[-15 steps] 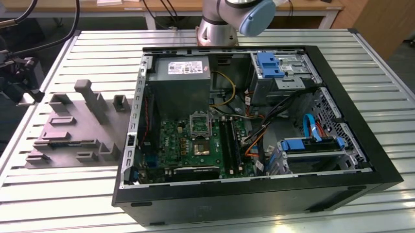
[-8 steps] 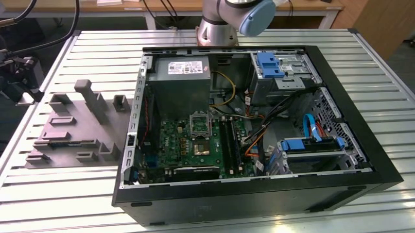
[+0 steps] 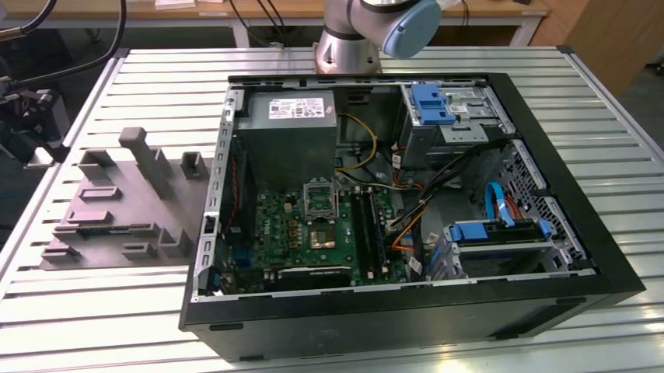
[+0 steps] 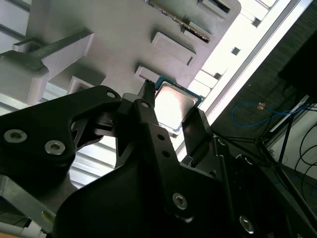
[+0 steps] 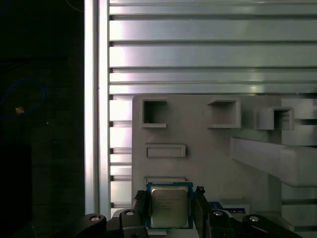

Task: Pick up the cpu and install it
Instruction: 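Pick up the cpu and move it towards the insertion slot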

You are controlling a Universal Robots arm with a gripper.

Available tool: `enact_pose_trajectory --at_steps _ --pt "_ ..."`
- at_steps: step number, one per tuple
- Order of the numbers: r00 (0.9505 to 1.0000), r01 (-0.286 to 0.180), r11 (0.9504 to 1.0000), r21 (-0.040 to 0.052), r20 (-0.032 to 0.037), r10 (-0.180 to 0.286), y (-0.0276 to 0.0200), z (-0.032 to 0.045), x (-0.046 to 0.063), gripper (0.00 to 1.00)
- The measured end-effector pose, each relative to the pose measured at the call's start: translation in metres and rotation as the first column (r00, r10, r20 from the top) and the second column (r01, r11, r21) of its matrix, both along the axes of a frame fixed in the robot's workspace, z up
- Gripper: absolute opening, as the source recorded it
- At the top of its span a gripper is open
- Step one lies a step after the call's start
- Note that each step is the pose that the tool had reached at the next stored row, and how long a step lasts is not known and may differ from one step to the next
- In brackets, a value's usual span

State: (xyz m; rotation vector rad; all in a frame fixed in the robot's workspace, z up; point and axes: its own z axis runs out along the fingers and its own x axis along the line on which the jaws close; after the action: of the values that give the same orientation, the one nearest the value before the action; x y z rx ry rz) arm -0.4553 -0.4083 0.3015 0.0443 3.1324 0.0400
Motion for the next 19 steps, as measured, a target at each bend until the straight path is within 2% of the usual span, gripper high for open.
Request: enact_pose_trajectory --at_steps 6,19 --pt "1.0 0.0 1.0 -0.0031 0.0001 0.0 0.0 0.0042 0.0 0.47" --pt "1.0 0.0 1.0 -0.0062 0.0003 0.0 0.0 0.0081 0.0 0.47"
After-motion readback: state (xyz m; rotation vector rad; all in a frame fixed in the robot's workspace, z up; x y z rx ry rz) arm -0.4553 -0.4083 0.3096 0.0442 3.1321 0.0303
